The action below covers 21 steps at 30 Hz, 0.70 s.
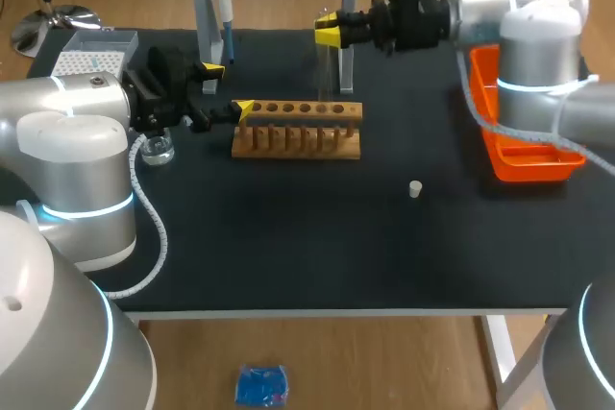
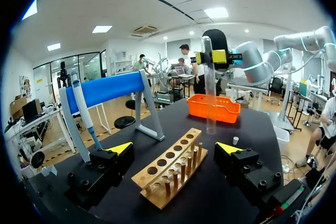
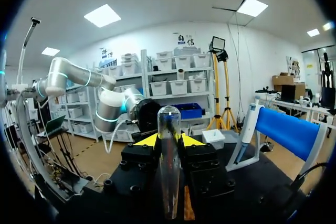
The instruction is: Invert the test tube, pick up the pipette, mount the tip to pipette, aspirate from beaker and dispense into the tube, eject the tip, return the pipette, and cap with the stopper.
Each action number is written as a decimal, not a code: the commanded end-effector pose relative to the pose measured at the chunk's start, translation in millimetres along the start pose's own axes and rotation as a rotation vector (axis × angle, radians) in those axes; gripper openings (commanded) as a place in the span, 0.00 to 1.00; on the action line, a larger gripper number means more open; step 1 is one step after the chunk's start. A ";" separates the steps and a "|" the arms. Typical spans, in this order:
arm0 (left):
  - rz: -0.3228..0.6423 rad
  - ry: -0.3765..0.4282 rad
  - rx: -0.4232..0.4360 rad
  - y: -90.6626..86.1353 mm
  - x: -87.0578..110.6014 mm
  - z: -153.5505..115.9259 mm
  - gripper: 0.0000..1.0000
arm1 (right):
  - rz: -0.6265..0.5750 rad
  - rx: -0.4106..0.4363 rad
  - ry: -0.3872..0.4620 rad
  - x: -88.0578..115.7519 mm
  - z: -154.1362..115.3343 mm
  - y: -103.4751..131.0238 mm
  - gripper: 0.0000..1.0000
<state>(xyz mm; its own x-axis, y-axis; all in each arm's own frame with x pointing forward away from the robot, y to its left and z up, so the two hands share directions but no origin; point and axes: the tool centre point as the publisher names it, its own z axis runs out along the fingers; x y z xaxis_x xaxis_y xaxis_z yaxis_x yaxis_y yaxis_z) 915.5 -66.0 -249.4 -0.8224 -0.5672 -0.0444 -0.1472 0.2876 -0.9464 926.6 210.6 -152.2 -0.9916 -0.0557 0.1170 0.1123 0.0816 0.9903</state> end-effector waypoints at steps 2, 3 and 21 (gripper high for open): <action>0.002 -0.005 0.006 1.8 1.2 0.4 1.00 | 0.018 0.083 -0.030 21.5 -9.7 15.7 0.00; 0.002 -0.005 0.006 1.8 1.2 0.4 1.00 | 0.018 0.083 -0.030 21.5 -9.7 15.7 0.00; 0.002 -0.005 0.006 1.8 1.2 0.4 1.00 | 0.018 0.083 -0.030 21.5 -9.7 15.7 0.00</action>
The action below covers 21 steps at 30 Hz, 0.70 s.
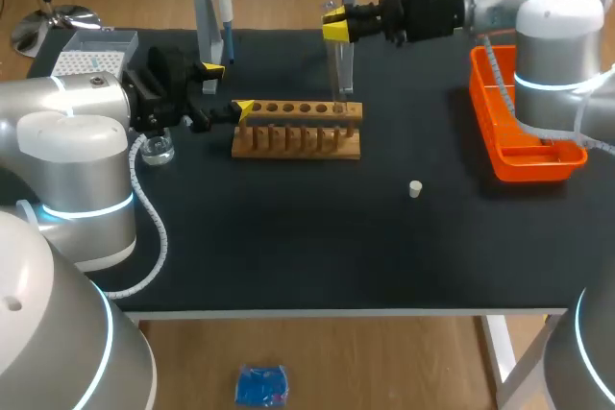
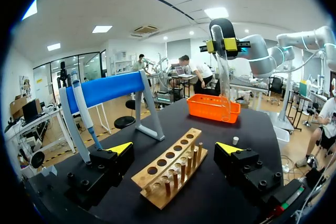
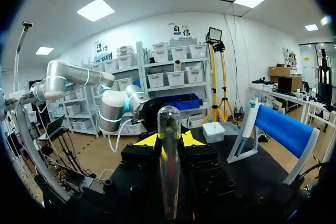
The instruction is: Invert the test tube, pick up the pipette, mount the tip to pipette, aspirate from beaker and dispense into the tube, eject the tip, return the pipette, and cap with the stopper.
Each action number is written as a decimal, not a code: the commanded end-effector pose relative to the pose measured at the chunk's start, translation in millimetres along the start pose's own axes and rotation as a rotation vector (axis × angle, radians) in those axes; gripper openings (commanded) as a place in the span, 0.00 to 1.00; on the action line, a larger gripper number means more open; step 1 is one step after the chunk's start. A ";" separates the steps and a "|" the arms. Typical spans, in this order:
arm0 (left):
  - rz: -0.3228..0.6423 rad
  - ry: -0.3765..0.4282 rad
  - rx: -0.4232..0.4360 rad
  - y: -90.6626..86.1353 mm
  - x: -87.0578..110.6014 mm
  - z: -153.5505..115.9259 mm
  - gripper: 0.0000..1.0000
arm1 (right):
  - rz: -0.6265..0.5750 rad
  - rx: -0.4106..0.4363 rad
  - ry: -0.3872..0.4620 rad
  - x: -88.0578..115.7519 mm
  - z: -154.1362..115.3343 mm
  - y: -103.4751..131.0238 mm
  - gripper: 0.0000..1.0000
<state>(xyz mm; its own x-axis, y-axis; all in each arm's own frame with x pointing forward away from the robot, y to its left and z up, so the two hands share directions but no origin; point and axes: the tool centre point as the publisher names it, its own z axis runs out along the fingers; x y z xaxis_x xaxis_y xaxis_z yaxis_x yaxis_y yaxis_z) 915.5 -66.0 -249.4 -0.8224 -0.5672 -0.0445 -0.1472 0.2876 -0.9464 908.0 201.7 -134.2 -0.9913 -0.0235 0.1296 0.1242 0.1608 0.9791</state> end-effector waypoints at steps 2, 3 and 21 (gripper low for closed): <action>0.002 -0.005 0.006 1.8 1.1 0.4 1.00 | 0.001 0.004 0.000 0.4 -0.7 0.7 0.00; 0.002 -0.005 0.006 1.8 1.1 0.4 1.00 | 0.001 0.004 0.000 0.4 -0.7 0.7 0.00; 0.002 -0.005 0.006 1.8 1.1 0.4 1.00 | 1.745 0.039 0.149 -64.0 6.0 -13.3 0.00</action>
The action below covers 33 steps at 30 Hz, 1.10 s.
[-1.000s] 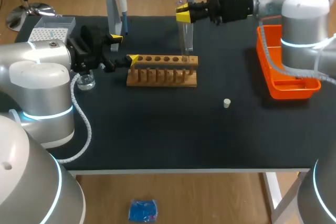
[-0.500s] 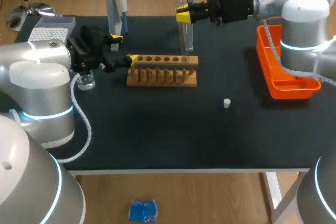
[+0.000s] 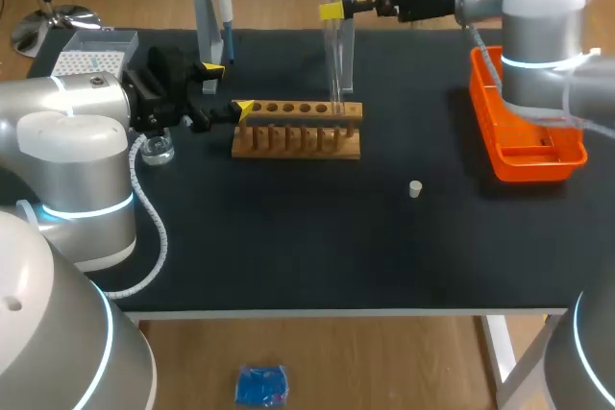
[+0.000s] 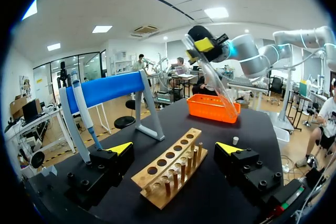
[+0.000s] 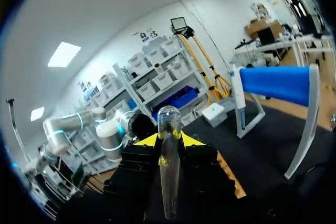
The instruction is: Invert the test tube, pick up the pipette, mount the tip to pipette, aspirate from beaker and dispense into the tube, eject the tip, return the pipette, and cap with the stopper.
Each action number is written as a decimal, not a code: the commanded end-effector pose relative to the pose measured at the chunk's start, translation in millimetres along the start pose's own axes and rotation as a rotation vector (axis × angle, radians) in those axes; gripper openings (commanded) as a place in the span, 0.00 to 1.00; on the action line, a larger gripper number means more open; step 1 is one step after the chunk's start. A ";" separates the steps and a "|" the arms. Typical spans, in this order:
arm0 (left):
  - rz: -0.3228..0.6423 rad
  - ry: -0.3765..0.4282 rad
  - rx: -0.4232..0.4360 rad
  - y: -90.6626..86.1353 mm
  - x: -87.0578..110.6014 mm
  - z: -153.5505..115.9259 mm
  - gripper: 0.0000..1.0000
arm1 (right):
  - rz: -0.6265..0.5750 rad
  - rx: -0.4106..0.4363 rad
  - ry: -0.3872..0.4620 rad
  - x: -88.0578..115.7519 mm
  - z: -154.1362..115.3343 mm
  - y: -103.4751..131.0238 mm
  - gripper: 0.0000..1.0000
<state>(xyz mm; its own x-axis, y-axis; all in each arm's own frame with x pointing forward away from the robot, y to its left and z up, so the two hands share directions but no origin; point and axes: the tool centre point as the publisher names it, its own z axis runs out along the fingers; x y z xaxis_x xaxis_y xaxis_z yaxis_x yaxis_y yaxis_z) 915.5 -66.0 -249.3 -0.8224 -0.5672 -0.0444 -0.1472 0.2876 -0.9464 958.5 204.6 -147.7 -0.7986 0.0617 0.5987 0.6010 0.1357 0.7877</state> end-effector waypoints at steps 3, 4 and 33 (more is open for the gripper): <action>0.002 -0.005 0.006 1.8 1.1 0.4 1.00 | 1.289 0.093 0.134 -10.8 5.2 -3.5 0.00; 0.002 -0.005 0.006 1.8 1.1 0.4 1.00 | 1.289 0.093 0.134 -10.8 5.2 -3.5 0.00; 0.002 -0.005 0.006 1.8 1.1 0.4 1.00 | 1.382 0.129 0.234 -11.7 3.3 -20.5 0.00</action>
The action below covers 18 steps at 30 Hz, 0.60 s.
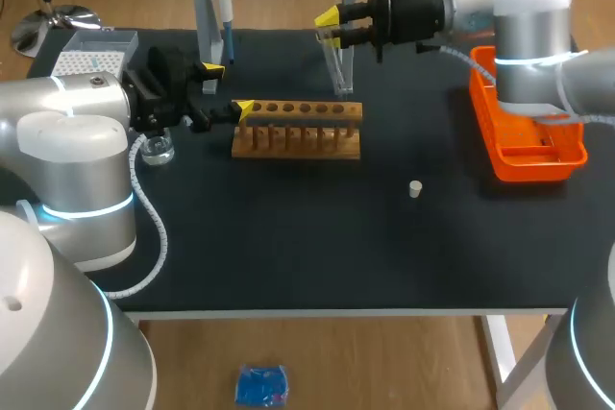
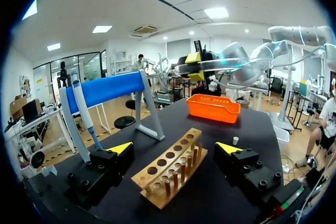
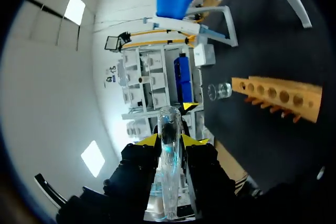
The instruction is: Invert the test tube, pick up the pipette, mount the tip to pipette, aspirate from beaker and dispense into the tube, eject the tip, return the pipette, and cap with the stopper.
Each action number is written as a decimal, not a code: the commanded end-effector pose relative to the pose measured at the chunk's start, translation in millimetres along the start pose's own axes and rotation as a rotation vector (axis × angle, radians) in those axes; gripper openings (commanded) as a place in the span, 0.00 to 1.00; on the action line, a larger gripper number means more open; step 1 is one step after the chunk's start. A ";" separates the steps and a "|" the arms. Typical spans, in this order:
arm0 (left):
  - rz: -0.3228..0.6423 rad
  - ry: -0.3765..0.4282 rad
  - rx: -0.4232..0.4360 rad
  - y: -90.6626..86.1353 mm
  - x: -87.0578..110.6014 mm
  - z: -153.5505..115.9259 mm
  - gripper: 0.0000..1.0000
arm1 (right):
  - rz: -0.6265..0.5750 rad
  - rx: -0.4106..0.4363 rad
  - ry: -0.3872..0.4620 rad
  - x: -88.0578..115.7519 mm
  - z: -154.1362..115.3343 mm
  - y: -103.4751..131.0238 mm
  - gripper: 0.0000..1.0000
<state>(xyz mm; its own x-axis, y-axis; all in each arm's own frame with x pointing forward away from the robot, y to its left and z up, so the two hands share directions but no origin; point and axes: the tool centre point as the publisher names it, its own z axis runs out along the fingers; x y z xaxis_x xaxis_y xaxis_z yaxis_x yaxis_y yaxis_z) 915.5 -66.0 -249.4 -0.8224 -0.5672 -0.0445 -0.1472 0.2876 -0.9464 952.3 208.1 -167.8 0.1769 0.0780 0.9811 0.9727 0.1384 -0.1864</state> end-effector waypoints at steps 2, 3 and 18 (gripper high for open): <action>0.002 -0.005 0.006 1.8 1.1 0.4 1.00 | 0.252 0.067 0.064 -3.9 -4.9 1.7 0.00; 0.002 -0.005 0.006 1.8 1.1 0.4 1.00 | 0.237 0.074 0.078 -4.1 -5.7 0.7 0.00; 0.002 -0.005 0.006 1.8 1.1 0.4 1.00 | -0.049 0.046 0.085 1.2 -10.9 -12.6 0.00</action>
<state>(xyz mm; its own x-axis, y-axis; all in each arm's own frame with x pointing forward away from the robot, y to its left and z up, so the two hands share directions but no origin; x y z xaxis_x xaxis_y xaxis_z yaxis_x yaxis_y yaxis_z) 915.5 -66.0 -249.4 -0.8224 -0.5672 -0.0444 -0.1472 0.2876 -0.9464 946.8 197.6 -167.5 0.1608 -0.0204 0.9868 0.9682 0.1976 -0.1536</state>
